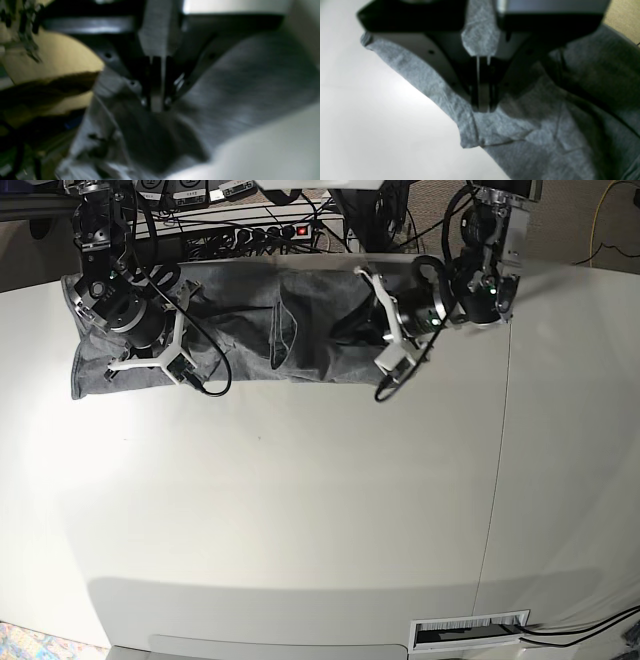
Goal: Fold the T-shirt properly
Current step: 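Drag the shirt end with the left gripper toward the right gripper, then release the right gripper and move it to the other shirt end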
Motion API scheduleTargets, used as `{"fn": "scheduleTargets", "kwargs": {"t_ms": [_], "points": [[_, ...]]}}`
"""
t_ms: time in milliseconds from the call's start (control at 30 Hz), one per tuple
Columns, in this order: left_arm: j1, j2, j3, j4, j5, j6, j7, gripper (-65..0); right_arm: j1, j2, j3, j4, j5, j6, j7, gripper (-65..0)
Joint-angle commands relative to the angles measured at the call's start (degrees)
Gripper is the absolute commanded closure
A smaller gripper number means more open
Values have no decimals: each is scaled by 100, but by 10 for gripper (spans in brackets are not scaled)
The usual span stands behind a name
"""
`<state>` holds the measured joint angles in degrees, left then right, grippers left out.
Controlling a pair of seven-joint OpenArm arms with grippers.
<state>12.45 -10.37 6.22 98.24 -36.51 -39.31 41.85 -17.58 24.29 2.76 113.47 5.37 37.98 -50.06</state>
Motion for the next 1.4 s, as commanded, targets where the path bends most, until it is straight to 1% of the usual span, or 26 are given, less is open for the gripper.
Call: {"fn": "scheduleTargets", "kwargs": {"t_ms": [0,67,133,233,267,333,400,467,533,600,700,767,867,933,1000,1133,1233,1300,1367], "points": [[-31,7,118,98,-90,-69,-173,-13,61,79,33,81,11,-28,122,-4],[-17,7,404,98,-44,-69,-271,-13,61,79,33,81,11,-28,122,-4],[-20,7,752,98,177,-69,-560,-13,61,79,33,81,11,-28,122,-4],[-22,7,1322,98,1073,-69,-1261,-13,61,79,33,81,11,-28,120,-4],[-22,7,1480,98,1370,-69,-1399,-13,61,79,33,81,11,-28,118,-4],[-22,7,1718,98,1847,-66,-1473,-13,61,79,33,81,11,-28,111,-4],[-24,7,1849,98,2302,205,-1488,-13,61,79,33,81,11,-28,111,-4],[-24,0,1860,118,2503,219,-1475,-13,61,81,33,81,11,-28,114,-4],[-20,2,1814,275,2424,103,-1325,-13,61,79,33,81,-9,-28,118,-4],[-20,0,1735,584,2068,-69,-986,-13,61,81,33,81,-11,-26,118,-4],[-20,-4,1574,1213,1443,-69,-376,-13,61,81,33,81,-52,-28,122,-4],[-4,-52,1438,1567,1137,-69,-243,-13,61,81,33,81,-103,-28,116,-4],[-7,-210,1207,1749,1036,-69,-260,-13,61,79,35,81,-188,-28,111,-4],[-4,-321,1016,1700,1228,-7,-339,-13,59,79,35,81,-197,-31,76,-4],[-4,-448,815,1576,1462,116,-538,-13,61,79,35,81,-197,-33,57,-4],[-7,-651,531,1176,1486,387,-791,0,61,79,35,98,-197,-48,46,-4],[-7,-680,483,800,1495,529,-909,0,59,79,39,269,-197,-50,-192,-4],[-7,-675,485,544,1513,544,-1005,0,52,79,111,444,-177,-50,-358,-4],[-7,-678,485,337,1580,546,-1036,0,4,76,297,579,-122,-50,-376,-4]]}}
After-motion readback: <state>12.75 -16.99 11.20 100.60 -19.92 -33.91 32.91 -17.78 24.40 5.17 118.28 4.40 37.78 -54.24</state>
